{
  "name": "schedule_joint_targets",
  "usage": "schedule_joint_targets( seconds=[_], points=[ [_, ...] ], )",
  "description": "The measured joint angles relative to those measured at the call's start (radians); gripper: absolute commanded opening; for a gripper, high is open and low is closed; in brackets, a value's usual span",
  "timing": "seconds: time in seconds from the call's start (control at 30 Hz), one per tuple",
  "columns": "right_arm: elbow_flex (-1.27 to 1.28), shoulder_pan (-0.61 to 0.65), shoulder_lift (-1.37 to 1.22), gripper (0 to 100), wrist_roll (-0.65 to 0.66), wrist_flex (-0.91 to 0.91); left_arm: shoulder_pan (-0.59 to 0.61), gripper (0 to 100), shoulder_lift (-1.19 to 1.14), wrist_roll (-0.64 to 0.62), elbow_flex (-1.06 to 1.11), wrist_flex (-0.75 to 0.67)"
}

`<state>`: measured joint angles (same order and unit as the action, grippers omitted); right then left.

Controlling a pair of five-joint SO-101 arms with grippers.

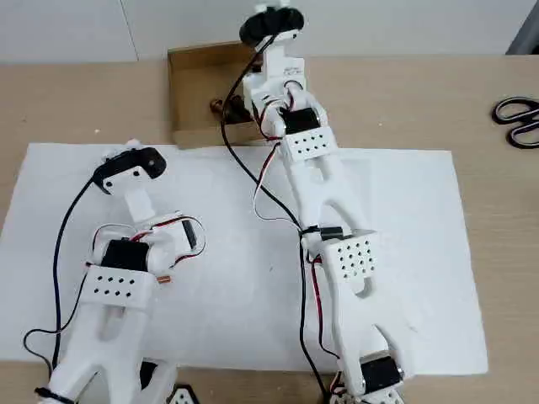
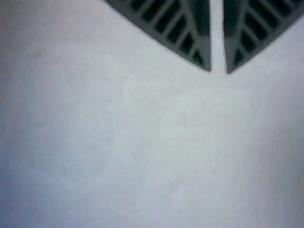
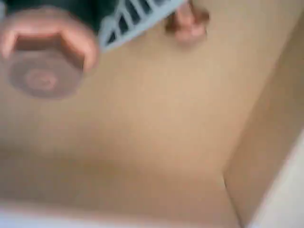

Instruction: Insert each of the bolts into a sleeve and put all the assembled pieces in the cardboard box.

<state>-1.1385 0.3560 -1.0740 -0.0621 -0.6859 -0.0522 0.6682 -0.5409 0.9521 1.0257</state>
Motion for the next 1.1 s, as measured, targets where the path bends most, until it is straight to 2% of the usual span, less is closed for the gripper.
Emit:
schedule_joint_targets(
  seconds=[0.1, 0.2, 0.47, 0.6, 0.87, 1.1],
  points=[
    [-0.005, 0.000, -0.014, 18.9, 0.026, -0.078, 0.000, 1, 0.000, 0.000, 0.000, 0.000],
    [-0.009, 0.000, -0.011, 24.3, 0.034, -0.121, 0.000, 1, 0.000, 0.000, 0.000, 0.000],
    [-0.040, -0.002, -0.011, 24.2, 0.034, -0.123, 0.000, 1, 0.000, 0.000, 0.000, 0.000],
    [-0.140, 0.000, -0.011, 24.2, 0.034, -0.176, 0.000, 1, 0.000, 0.000, 0.000, 0.000],
    [-0.443, 0.000, -0.011, 24.2, 0.034, -0.559, 0.000, 1, 0.000, 0.000, 0.000, 0.000],
    [-0.502, -0.017, -0.011, 24.2, 0.034, -0.985, 0.000, 1, 0.000, 0.000, 0.000, 0.000]
  ],
)
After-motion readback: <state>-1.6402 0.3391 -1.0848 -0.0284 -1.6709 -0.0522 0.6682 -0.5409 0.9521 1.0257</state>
